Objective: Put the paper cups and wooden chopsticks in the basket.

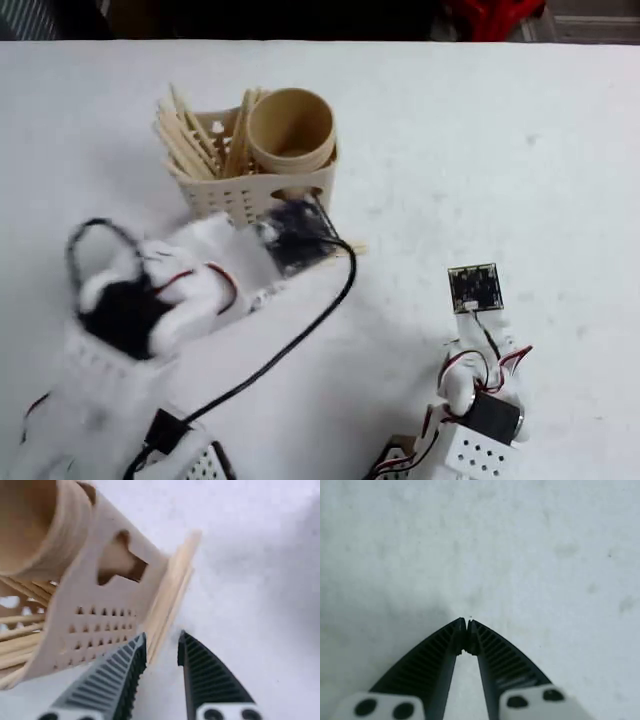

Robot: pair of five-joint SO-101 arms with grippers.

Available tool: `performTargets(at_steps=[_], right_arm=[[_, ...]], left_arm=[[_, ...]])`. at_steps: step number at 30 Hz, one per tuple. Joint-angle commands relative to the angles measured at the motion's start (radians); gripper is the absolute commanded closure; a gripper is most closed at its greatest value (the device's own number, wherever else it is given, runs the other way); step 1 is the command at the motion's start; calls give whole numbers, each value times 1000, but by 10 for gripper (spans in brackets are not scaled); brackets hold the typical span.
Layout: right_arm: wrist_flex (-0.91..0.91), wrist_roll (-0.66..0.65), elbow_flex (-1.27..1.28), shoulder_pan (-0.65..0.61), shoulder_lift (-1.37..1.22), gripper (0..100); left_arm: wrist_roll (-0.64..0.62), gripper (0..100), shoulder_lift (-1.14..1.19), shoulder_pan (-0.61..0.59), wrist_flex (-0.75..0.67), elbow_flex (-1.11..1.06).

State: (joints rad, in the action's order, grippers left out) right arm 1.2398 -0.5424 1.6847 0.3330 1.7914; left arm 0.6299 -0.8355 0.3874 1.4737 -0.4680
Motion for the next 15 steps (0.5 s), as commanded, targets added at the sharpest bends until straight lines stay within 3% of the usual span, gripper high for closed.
performTargets(at_steps=[1,7,15], right_arm=[[-15,11,6,-7,8,981],[-15,11,6,-7,8,981],[-15,11,6,-7,8,981]], left_arm=[[46,880,68,-54,-183,-261],[94,884,199,-268,-399,-427],[135,884,206,-627,-454,-499]])
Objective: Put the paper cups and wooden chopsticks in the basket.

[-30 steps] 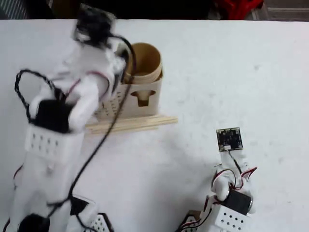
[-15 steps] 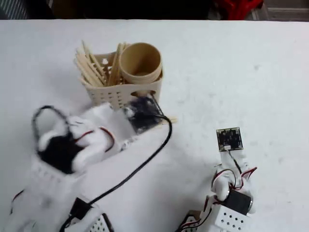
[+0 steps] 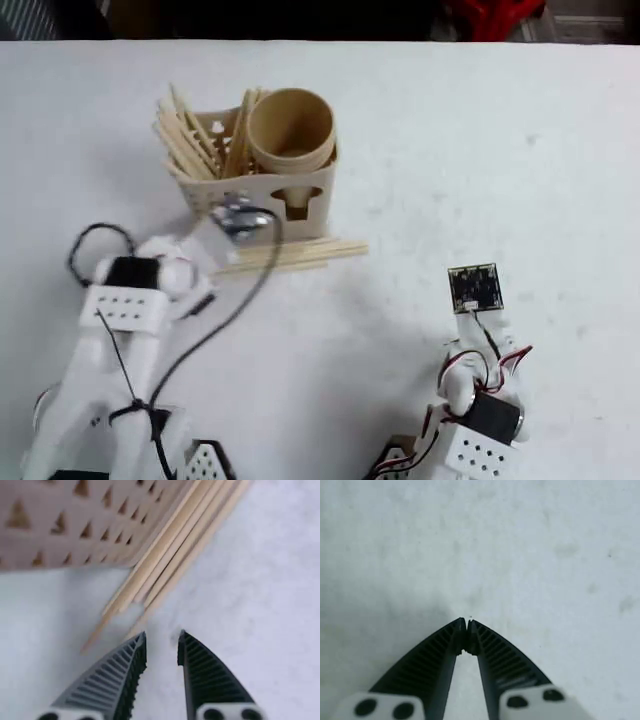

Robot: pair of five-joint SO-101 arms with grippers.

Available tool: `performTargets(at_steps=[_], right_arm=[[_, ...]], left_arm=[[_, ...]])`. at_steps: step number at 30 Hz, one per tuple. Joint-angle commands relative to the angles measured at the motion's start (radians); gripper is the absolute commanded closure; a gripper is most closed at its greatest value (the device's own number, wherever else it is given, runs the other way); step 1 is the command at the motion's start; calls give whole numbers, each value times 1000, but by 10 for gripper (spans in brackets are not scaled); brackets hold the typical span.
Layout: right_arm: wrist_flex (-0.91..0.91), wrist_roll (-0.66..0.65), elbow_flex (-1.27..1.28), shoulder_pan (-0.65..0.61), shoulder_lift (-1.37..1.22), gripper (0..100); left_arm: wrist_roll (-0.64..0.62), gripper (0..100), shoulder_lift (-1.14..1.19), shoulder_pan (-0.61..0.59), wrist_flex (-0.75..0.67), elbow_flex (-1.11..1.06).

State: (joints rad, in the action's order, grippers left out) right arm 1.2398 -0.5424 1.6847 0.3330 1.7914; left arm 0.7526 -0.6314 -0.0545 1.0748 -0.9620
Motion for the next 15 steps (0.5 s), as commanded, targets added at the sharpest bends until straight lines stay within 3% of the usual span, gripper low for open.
performTargets(at_steps=[1,3,6,15], right_arm=[[-15,11,6,-7,8,981],[-15,11,6,-7,8,981],[-15,11,6,-7,8,981],[-15,11,6,-7,8,981]], left_arm=[[12,884,8,-237,-87,-6],[-9,884,12,-321,-178,-12],[-150,880,12,-389,-295,-12],[-381,880,15,-335,-508,-117]])
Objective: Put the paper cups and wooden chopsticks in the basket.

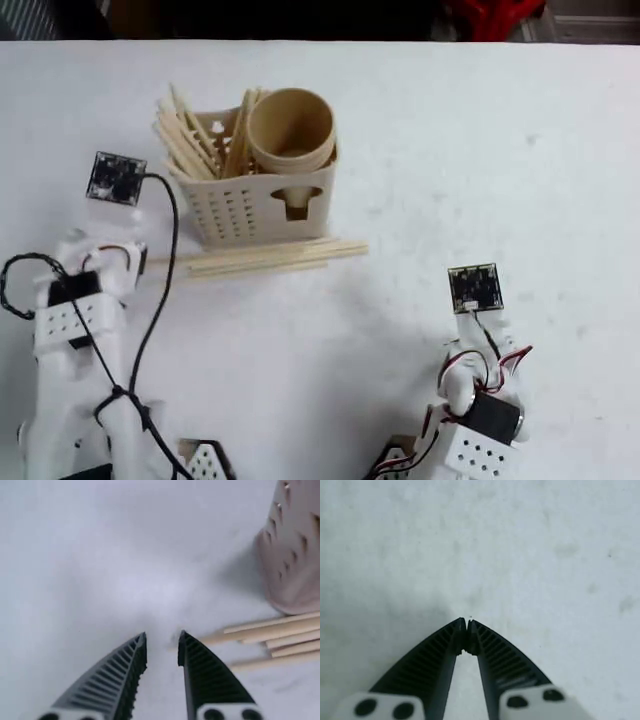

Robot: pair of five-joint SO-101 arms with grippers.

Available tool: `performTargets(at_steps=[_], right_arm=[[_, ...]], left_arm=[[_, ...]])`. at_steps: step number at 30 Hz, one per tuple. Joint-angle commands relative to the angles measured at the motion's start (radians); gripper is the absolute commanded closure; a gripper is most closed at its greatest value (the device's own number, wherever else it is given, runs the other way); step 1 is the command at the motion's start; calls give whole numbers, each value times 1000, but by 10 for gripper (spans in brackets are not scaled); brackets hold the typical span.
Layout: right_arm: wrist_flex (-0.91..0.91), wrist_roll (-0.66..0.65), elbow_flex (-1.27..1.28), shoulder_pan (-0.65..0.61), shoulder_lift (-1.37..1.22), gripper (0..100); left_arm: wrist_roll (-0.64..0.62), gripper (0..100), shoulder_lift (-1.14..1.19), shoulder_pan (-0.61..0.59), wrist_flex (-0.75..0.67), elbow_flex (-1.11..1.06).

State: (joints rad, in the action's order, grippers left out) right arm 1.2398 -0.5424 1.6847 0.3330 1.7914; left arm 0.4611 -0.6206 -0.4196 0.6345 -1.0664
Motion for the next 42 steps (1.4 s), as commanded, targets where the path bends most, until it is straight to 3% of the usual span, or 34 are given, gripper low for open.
performTargets(at_steps=[1,5,15,22,29,35,42], right_arm=[[-15,11,6,-7,8,981],[-15,11,6,-7,8,981],[-15,11,6,-7,8,981],[-15,11,6,-7,8,981],[-15,11,6,-7,8,981],[-15,11,6,-7,8,981],[-15,11,6,-7,8,981]], left_arm=[[-110,880,4,28,-72,-11],[-192,879,117,27,-57,87],[-427,879,673,-10,38,506],[-425,879,751,54,48,595],[-348,883,762,189,173,591],[-358,883,776,193,204,588],[-353,880,774,193,419,589]])
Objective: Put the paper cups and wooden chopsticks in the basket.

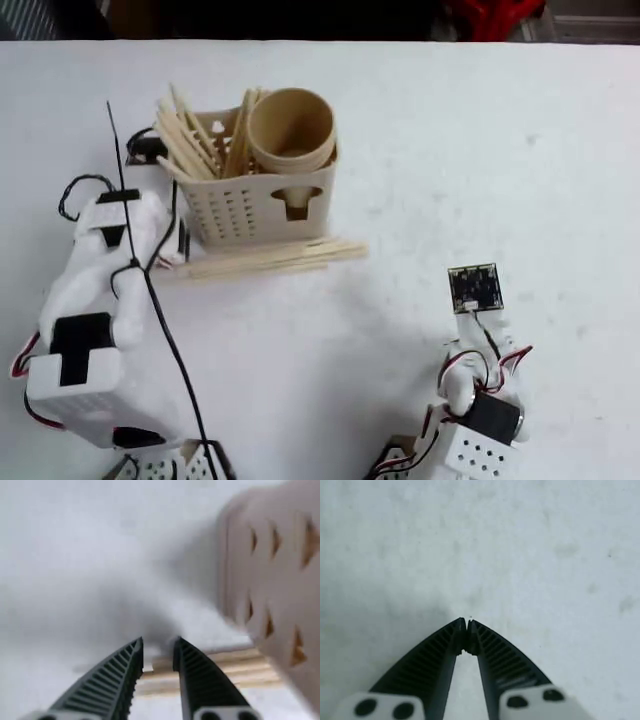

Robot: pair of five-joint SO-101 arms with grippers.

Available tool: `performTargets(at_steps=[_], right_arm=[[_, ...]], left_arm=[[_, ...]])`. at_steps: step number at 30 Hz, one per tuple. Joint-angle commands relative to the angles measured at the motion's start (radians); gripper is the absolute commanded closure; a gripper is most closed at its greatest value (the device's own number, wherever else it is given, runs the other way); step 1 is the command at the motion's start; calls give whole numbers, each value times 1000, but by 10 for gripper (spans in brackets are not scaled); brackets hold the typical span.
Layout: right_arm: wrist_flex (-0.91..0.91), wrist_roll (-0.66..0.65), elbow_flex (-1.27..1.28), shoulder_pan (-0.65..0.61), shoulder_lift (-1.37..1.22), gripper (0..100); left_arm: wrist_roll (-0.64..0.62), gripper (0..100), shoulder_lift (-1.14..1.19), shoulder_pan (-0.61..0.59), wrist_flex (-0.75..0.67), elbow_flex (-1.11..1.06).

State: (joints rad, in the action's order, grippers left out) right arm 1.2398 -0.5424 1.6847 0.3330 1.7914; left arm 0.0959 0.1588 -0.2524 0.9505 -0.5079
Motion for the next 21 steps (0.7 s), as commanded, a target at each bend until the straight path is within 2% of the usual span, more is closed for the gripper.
performTargets(at_steps=[1,7,11,16,21], right_arm=[[-15,11,6,-7,8,981],[-15,11,6,-7,8,981],[-15,11,6,-7,8,981],[-15,11,6,-7,8,981],[-15,11,6,-7,8,981]], left_arm=[[15,880,-5,25,126,31],[115,882,-7,25,236,23],[184,883,-50,27,229,-83],[238,883,-265,25,155,-292],[252,880,-524,15,158,-382]])
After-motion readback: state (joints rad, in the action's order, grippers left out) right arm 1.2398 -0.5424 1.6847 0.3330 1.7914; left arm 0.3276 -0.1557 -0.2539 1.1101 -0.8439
